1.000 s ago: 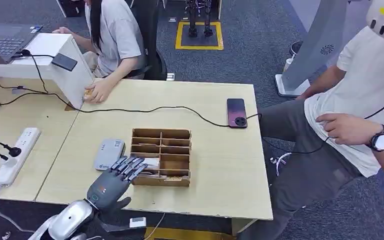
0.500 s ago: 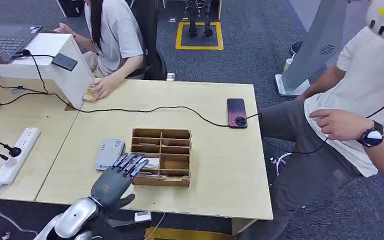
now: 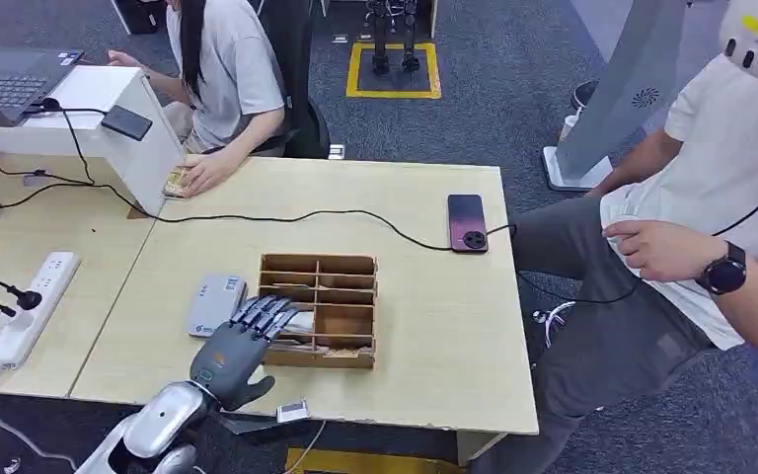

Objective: Pass the card to the sensor for recognition and then transmit it.

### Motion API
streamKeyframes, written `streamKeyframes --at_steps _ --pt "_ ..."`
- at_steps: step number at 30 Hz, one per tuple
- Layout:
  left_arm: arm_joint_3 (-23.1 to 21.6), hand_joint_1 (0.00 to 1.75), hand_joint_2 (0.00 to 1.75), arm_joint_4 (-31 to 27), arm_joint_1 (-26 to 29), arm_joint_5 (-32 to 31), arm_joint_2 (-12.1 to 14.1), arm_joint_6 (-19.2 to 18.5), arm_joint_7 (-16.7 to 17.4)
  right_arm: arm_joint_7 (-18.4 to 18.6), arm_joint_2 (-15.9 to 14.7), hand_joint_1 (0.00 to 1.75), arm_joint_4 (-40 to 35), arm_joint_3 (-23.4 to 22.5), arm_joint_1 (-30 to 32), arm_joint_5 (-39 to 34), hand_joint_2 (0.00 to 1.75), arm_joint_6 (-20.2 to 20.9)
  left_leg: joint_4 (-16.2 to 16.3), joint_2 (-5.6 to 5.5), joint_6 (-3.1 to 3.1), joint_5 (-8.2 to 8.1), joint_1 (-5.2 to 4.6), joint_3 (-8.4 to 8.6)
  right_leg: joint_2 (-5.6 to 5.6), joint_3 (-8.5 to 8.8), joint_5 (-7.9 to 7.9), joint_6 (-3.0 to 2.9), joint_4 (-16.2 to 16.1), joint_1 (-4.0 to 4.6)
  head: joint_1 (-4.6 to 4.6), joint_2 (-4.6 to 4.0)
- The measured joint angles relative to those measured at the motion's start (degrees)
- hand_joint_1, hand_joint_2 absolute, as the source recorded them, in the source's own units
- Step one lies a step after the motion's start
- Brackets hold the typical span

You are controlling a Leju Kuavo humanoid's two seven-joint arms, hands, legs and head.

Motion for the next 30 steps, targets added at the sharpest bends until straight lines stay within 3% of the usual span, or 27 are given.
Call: streamKeyframes --at_steps 10,11,12,30 --pt "0.0 0.0 1.75 0.7 0.0 0.8 -0.3 -0.2 0.1 -0.2 0.0 0.0 0.0 0.3 0.0 0.0 1.75 0.1 0.0 0.0 0.0 0.0 0.0 0.0 0.0 0.01 0.0 0.0 0.0 -0.01 0.0 0.0" --pt "0.0 0.12 1.75 0.7 0.0 0.9 -0.3 -0.2 0.1 -0.2 0.0 0.0 0.0 0.3 0.0 0.0 1.75 0.1 0.0 0.0 0.0 0.0 -0.01 0.0 0.0 0.01 0.0 0.0 0.0 -0.01 -0.02 0.0" --pt "0.0 1.75 1.75 0.7 0.0 1.0 -0.3 -0.2 0.1 -0.2 0.0 0.0 0.0 0.3 0.0 0.0 1.75 0.1 0.0 0.0 0.0 0.0 -0.01 0.0 0.0 0.01 0.0 0.0 0.0 -0.01 0.0 0.0" --pt "0.0 1.75 1.75 0.7 -0.4 2.3 -0.1 -1.0 -1.0 -0.5 0.0 0.0 0.0 0.6 -0.1 0.0 1.75 -0.1 0.0 0.0 0.0 0.0 0.0 0.01 0.0 0.03 0.0 0.0 0.0 0.0 0.0 0.0"
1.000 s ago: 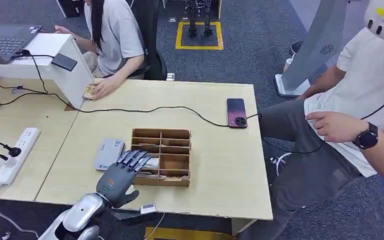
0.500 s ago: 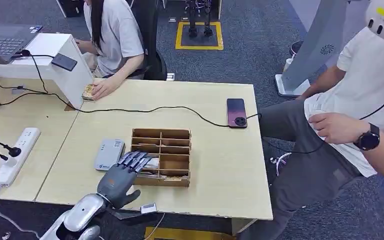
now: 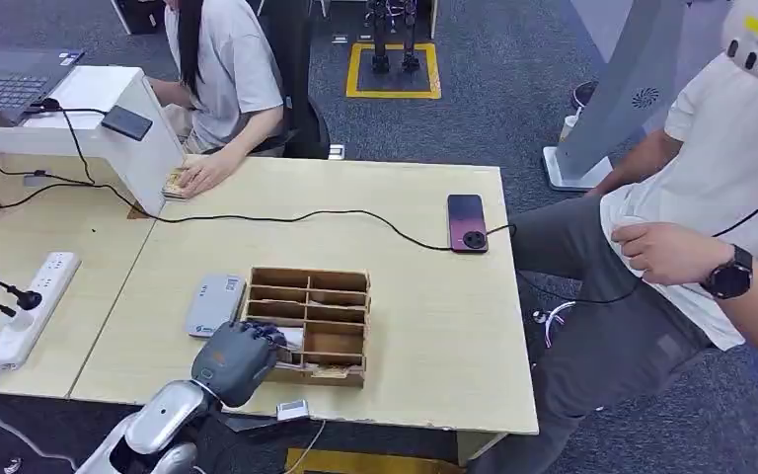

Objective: Pass the card to the sensor for recognition and then transmit it.

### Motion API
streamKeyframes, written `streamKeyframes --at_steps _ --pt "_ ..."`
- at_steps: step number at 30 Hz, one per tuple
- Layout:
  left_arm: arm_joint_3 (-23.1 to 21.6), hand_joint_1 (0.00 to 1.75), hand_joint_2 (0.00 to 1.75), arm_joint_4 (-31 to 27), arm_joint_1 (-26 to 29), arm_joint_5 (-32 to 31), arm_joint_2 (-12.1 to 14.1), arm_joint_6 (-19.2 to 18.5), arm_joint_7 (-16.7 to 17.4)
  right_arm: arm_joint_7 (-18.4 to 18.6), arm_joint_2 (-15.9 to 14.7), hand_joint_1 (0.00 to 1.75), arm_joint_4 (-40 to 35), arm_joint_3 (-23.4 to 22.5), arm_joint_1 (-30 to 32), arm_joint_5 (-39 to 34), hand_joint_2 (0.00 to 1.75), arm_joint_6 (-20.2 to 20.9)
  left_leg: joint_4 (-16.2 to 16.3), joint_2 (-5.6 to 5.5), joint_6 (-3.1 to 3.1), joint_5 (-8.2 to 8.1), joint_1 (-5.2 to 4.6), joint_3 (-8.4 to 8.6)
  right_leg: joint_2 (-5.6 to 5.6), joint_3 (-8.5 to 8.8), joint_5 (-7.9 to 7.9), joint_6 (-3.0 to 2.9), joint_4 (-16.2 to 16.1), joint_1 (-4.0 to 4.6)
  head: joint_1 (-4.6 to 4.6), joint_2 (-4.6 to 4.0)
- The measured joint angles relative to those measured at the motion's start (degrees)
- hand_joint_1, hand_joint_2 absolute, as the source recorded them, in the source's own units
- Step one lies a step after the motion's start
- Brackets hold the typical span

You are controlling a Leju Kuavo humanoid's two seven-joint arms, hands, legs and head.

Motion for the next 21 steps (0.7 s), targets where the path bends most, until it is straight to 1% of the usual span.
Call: streamKeyframes --at_steps 5,7,8,11,14,17,19,21 --pt "0.0 1.75 1.75 0.0 0.0 1.3 0.1 0.1 -0.5 0.1 0.0 0.0 0.0 0.2 0.0 0.0 1.75 0.1 0.0 0.0 0.0 0.0 0.0 0.0 0.0 0.0 0.0 0.0 0.0 0.0 0.0 0.0" --pt "0.2 1.75 1.75 0.0 -0.1 2.7 0.6 0.1 -1.3 0.1 0.0 0.0 0.0 0.2 0.0 0.0 1.75 0.1 0.0 0.0 0.0 0.0 0.01 0.01 0.0 -0.01 0.0 0.0 0.0 0.0 0.0 0.0" --pt "0.3 1.75 1.75 -0.2 -0.2 4.0 1.2 0.0 -1.9 0.1 0.0 0.0 0.0 0.2 0.0 0.0 1.75 0.1 0.0 0.0 -0.01 0.01 0.01 0.0 0.0 -0.01 0.0 0.0 0.0 0.02 -0.02 0.0" --pt "1.1 1.75 1.75 -2.3 -1.5 8.9 4.2 -1.3 -3.3 0.0 0.0 0.0 0.0 0.3 0.0 0.0 1.75 0.1 0.0 -0.01 -0.05 0.05 0.03 0.0 -0.01 -0.04 0.0 0.0 0.0 0.04 -0.04 0.0" --pt "2.8 1.75 1.75 -5.8 -5.4 13.6 8.0 -4.3 -3.7 0.0 0.0 0.0 0.0 0.3 0.0 0.0 1.75 0.0 0.0 -0.13 -0.06 0.15 0.06 -0.03 -0.11 -0.03 0.03 -0.05 0.0 0.06 -0.02 0.0" --pt "4.9 1.75 1.75 -9.3 -11.3 16.1 11.1 -7.0 -3.5 0.0 0.0 0.0 0.0 0.2 0.0 0.0 1.75 0.0 0.0 -0.18 -0.06 0.23 0.08 -0.06 -0.16 -0.05 0.12 -0.11 0.0 0.06 -0.04 0.0" --pt "6.1 1.75 1.75 -11.4 -16.1 17.5 13.1 -9.8 -2.4 0.0 0.0 0.0 0.0 0.2 0.0 0.0 1.75 0.0 0.0 -0.19 -0.08 0.29 0.11 -0.11 -0.16 -0.05 0.18 -0.14 0.1 0.07 0.02 0.0" --pt "7.5 1.75 1.75 -12.9 -20.2 18.6 14.7 -11.7 -1.8 0.0 0.0 0.0 0.0 0.2 0.0 0.0 1.75 0.0 0.0 -0.16 -0.09 0.29 0.11 -0.08 -0.14 -0.04 0.19 -0.14 0.1 0.04 -0.02 0.0"
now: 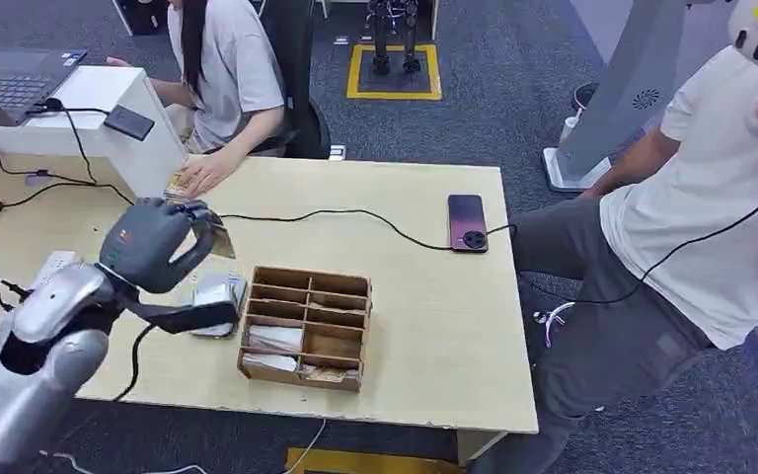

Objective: Pass the card to the sensor for recognition and then transmit it.

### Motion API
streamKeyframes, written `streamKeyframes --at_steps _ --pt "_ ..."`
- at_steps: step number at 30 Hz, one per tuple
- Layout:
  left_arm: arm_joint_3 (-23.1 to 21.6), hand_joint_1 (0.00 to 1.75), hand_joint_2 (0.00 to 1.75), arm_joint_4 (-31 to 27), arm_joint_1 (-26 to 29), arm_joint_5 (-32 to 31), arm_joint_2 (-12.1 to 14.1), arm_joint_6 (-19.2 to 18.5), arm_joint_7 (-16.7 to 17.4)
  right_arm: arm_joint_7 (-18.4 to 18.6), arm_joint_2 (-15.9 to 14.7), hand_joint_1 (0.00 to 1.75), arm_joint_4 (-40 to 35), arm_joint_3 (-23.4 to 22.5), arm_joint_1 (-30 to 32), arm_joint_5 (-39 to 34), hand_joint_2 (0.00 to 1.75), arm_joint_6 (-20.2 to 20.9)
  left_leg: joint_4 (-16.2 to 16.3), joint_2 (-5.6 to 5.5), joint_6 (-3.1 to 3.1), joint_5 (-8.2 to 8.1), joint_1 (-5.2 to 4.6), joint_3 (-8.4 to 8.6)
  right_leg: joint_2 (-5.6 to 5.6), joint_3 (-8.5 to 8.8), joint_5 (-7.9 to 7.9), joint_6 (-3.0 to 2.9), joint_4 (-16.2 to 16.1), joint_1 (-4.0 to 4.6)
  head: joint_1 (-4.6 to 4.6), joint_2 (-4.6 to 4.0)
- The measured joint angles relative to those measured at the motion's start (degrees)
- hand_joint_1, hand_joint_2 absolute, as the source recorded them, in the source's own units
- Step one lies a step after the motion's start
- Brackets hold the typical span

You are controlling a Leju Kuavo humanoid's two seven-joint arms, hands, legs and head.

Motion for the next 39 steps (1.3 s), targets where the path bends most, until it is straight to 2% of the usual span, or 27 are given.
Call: streamKeyframes --at_steps 3,10,12,16,18,23,26,27,29,32,39 --pt "0.6 1.75 1.75 -1.3 -2.4 0.3 1.2 -0.6 0.0 0.0 0.0 0.0 0.0 0.0 0.0 0.0 1.75 0.0 0.0 0.04 0.0 0.0 -0.01 0.01 0.04 -0.01 0.01 0.01 0.0 0.0 0.02 0.0" --pt "1.3 1.75 1.75 -2.5 -3.2 -0.3 2.3 -0.2 0.2 0.0 0.0 0.0 0.0 0.0 0.0 0.0 1.75 0.0 0.0 0.02 0.0 0.0 -0.04 0.0 0.03 -0.04 0.0 0.01 0.0 0.0 0.0 0.0" --pt "1.3 1.75 1.75 -2.6 -4.1 -0.7 2.3 0.1 0.8 0.0 0.0 0.0 0.0 0.0 0.0 0.0 1.75 0.0 0.0 0.01 0.0 0.0 -0.05 -0.02 0.01 -0.07 0.01 0.0 0.0 0.02 0.04 0.0" --pt "1.4 1.75 1.75 -2.6 -9.4 -0.5 2.3 -2.3 2.9 -0.6 0.0 0.0 0.0 0.0 -0.1 0.0 1.75 -0.1 0.0 -0.01 -0.02 0.06 -0.05 -0.04 -0.01 -0.05 0.06 0.02 0.0 0.01 0.0 0.0" --pt "1.5 1.75 1.75 -2.6 -10.0 -2.3 2.1 -2.3 3.8 -0.7 0.0 0.0 0.0 0.0 -0.2 0.0 1.75 -0.3 0.0 0.09 -0.02 0.05 -0.06 0.0 0.06 -0.06 0.08 0.0 0.0 0.0 0.0 0.0" --pt "2.2 1.75 1.75 0.5 -9.6 -14.5 -1.8 0.7 8.4 -0.4 0.0 0.0 0.1 0.0 -0.4 0.0 1.75 -0.3 0.0 -0.01 -0.02 0.06 -0.1 -0.03 0.0 -0.08 0.08 0.01 0.0 0.0 0.02 0.0" --pt "2.9 1.75 1.75 7.1 -9.7 -24.7 -6.1 2.4 12.9 -0.3 0.0 0.0 0.1 0.4 -0.6 0.0 1.75 0.0 0.0 0.01 0.01 0.09 -0.11 -0.03 0.01 -0.09 0.12 0.06 0.0 -0.01 0.0 0.0" --pt "3.2 1.75 1.75 8.3 -9.8 -26.3 -7.0 2.7 13.8 -0.3 0.0 0.0 0.1 0.6 -0.7 0.0 1.75 0.1 0.0 0.01 0.01 0.09 -0.11 -0.03 0.02 -0.09 0.13 0.07 0.0 -0.01 0.0 0.0" --pt "4.6 1.75 1.75 13.2 -10.2 -32.3 -10.4 3.9 15.6 0.0 0.0 0.0 0.1 1.3 -0.8 0.0 1.75 0.3 0.0 0.01 0.04 0.11 -0.12 -0.05 0.02 -0.09 0.16 0.07 0.0 -0.01 0.02 0.0" --pt "6.3 1.75 1.75 17.0 -10.6 -34.5 -13.4 3.8 14.7 0.2 0.0 0.0 0.1 1.8 -0.8 0.0 1.75 0.3 0.0 0.01 0.04 0.11 -0.12 -0.05 0.02 -0.09 0.16 0.07 0.0 -0.01 0.02 0.0" --pt "9.5 1.75 1.75 21.7 -11.0 -36.6 -17.6 3.0 12.6 -0.2 0.0 0.0 0.1 2.5 -0.9 0.0 1.75 0.1 0.0 0.04 0.04 0.11 -0.12 -0.09 0.06 -0.14 0.16 0.07 0.0 -0.01 0.0 0.0"
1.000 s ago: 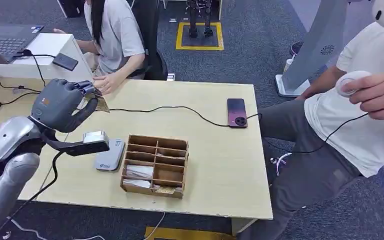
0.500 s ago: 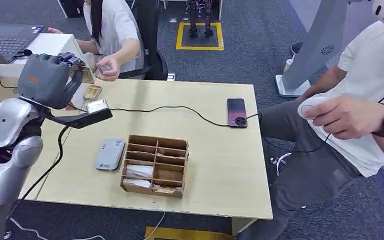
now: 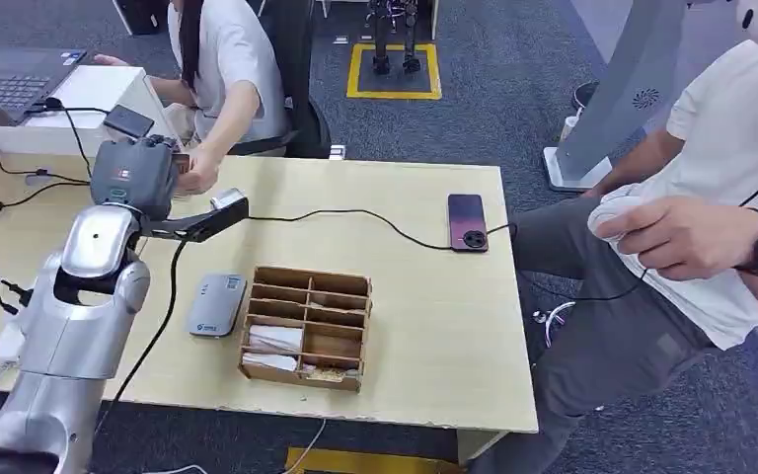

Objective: Pass the card to the sensor for recognition and then transmit it.

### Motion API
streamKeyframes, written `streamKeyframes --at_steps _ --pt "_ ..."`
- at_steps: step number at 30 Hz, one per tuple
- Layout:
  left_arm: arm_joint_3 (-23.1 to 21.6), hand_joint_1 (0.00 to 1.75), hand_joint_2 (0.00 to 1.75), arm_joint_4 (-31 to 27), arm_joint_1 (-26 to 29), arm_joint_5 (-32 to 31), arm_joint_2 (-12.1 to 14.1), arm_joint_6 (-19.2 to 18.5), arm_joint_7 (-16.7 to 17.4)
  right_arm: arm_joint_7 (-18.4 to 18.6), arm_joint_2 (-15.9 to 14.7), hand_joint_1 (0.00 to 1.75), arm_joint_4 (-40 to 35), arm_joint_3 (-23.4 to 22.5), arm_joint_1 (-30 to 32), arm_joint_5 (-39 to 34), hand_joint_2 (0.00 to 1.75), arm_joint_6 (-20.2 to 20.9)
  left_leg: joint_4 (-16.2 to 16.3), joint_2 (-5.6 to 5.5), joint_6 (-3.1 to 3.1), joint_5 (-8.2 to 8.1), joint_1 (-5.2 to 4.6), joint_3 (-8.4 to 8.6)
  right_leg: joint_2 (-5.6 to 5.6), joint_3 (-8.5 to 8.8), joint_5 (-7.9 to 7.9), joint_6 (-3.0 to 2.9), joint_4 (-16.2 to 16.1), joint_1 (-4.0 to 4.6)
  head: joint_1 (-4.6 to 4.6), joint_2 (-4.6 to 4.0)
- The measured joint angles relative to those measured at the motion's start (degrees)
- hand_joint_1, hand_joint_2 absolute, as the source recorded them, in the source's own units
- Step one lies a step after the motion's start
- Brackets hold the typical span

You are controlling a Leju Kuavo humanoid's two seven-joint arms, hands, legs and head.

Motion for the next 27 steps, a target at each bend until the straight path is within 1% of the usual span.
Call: streamKeyframes --at_steps 1,2,3,6,9,12,14,16,17,19,22,23,25,27 --pt "0.3 1.75 1.75 0.4 0.0 0.0 -0.3 0.0 -0.1 0.0 0.0 0.0 0.0 0.0 0.0 0.0 1.75 0.0 0.0 0.0 0.0 0.0 0.0 0.0 0.0 -0.01 0.0 0.0 0.0 0.0 0.02 0.0" --pt "0.5 1.38 1.75 0.7 -0.1 -0.1 -0.7 0.0 -0.2 -0.2 0.0 0.0 0.0 0.1 0.0 0.0 1.75 0.0 0.0 0.01 0.0 0.0 0.0 -0.01 0.01 -0.01 0.0 0.0 0.0 0.0 0.02 0.0" --pt "0.7 0.0 1.75 1.0 -0.1 -0.1 -0.9 0.0 -0.2 -0.2 0.0 0.0 0.0 0.2 0.0 0.0 1.75 0.0 0.0 0.02 0.0 0.0 0.0 -0.01 0.02 -0.02 0.0 0.0 0.0 0.0 0.02 0.0" --pt "1.1 0.0 1.75 1.6 -0.2 -0.1 -1.5 0.3 -0.2 -0.2 0.0 0.0 0.0 0.3 0.0 0.0 1.75 0.0 0.0 0.02 0.0 0.0 0.0 -0.03 0.02 -0.02 0.0 0.0 0.0 0.0 0.0 0.0" --pt "2.5 0.0 1.75 1.6 0.1 -0.4 -2.3 2.2 0.5 -0.2 0.0 0.0 0.0 0.3 -0.1 0.0 1.75 0.0 0.0 0.02 0.0 0.0 0.01 -0.06 0.02 -0.01 0.0 0.0 0.0 0.0 0.02 0.0" --pt "5.2 0.0 1.75 0.6 1.4 -0.7 -3.4 4.3 2.0 -0.1 0.0 0.0 0.0 0.3 0.0 0.0 1.75 0.0 0.0 0.02 0.0 0.0 0.01 -0.07 0.02 -0.02 0.0 0.0 0.0 0.0 0.02 0.0" --pt "7.8 0.0 1.75 -0.4 2.7 -0.9 -4.1 5.6 2.3 0.3 0.1 0.0 0.1 0.3 0.0 0.0 1.75 0.1 0.0 0.02 0.0 0.0 0.01 -0.08 0.02 -0.03 -0.01 0.0 0.0 0.0 0.02 0.0" --pt "11.2 0.0 1.75 -1.2 4.2 -0.9 -4.6 6.9 2.2 0.6 0.2 0.0 0.1 0.3 0.0 0.0 1.75 0.2 0.0 0.06 0.0 0.0 0.02 -0.1 0.07 -0.06 -0.01 0.0 0.0 0.01 0.0 0.0" --pt "12.9 0.0 1.75 -1.6 5.0 -0.8 -4.8 7.5 1.8 0.6 0.2 0.0 0.1 0.3 0.1 0.0 1.75 0.3 0.0 0.06 0.0 0.0 0.02 -0.11 0.06 -0.06 -0.01 0.0 0.0 0.01 0.02 0.0" --pt "17.8 0.0 1.75 -2.2 7.1 -0.2 -5.1 9.5 0.2 0.7 0.2 0.0 0.1 0.2 0.2 0.0 1.75 0.4 -0.1 0.1 -0.01 -0.01 0.03 -0.09 0.1 -0.06 -0.02 -0.01 0.0 0.0 0.02 0.0" --pt "26.2 0.0 1.75 -2.4 11.2 1.9 -5.7 11.8 -2.4 0.7 0.3 0.0 0.1 0.2 0.4 0.0 1.75 0.4 -0.1 0.21 -0.04 -0.03 0.04 -0.1 0.22 -0.11 -0.03 -0.02 0.0 0.02 0.04 0.0" --pt "28.5 0.0 1.75 -2.4 12.8 2.7 -5.9 12.8 -3.4 0.7 0.3 0.0 0.1 0.1 0.4 0.0 1.75 0.4 -0.1 0.21 -0.04 -0.03 0.05 -0.09 0.23 -0.13 -0.04 -0.02 0.0 0.01 0.02 0.0" --pt "34.8 0.0 1.75 -2.4 16.5 4.8 -6.6 15.6 -5.8 0.7 0.6 0.0 0.1 -0.1 0.6 0.0 1.75 0.4 -0.1 0.27 -0.04 -0.04 0.05 -0.1 0.27 -0.2 -0.05 -0.02 0.0 0.02 -0.02 0.0" --pt "39.7 0.0 1.75 -2.4 19.1 5.7 -7.5 16.8 -7.5 0.7 0.7 0.0 0.1 -0.3 0.7 0.0 1.75 0.4 -0.1 0.21 -0.04 -0.03 0.06 -0.18 0.21 -0.27 -0.06 -0.02 0.0 0.02 0.0 0.0"
